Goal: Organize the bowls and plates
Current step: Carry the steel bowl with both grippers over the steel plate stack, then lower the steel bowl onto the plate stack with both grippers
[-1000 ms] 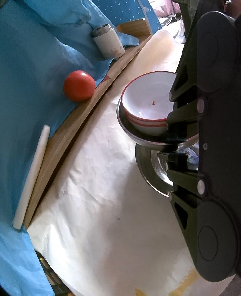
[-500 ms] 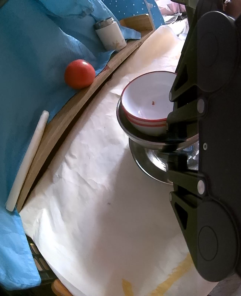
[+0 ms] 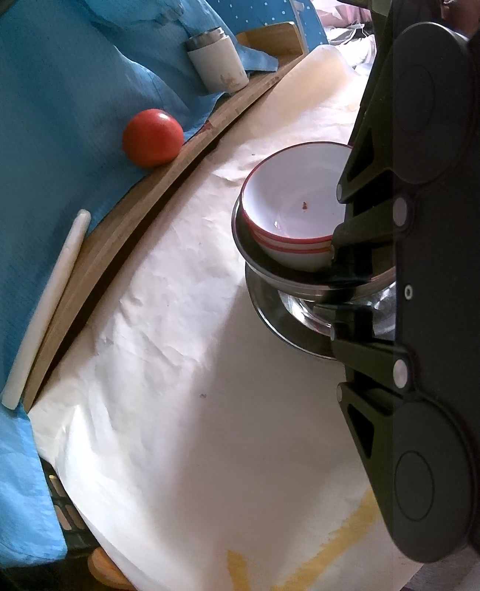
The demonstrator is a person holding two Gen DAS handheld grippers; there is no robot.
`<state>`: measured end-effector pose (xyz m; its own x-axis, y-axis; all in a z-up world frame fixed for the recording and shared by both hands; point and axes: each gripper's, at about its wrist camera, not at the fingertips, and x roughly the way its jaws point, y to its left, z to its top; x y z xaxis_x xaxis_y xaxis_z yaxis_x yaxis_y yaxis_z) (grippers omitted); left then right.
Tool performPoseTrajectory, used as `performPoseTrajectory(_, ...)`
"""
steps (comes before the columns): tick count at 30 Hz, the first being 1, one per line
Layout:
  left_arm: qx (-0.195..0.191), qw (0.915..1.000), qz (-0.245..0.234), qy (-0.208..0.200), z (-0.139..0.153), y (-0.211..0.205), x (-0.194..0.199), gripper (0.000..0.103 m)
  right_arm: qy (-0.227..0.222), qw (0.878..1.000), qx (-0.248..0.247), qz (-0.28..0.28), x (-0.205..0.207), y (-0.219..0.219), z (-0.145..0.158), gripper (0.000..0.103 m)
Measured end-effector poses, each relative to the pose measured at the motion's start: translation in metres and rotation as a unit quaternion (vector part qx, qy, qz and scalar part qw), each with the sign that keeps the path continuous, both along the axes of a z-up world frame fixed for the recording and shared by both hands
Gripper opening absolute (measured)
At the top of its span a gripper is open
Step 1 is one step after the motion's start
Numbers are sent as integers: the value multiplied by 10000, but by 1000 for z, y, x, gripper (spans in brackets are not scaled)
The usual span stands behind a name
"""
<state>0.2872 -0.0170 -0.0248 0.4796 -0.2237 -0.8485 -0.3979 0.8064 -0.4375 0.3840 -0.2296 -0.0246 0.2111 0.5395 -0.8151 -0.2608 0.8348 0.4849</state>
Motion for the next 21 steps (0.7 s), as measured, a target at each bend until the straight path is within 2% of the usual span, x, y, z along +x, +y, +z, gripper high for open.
performPoseTrajectory(21, 7, 9998, 127, 163, -8, 0, -8, 11, 236, 9994, -55, 247, 3, 4, -6, 14)
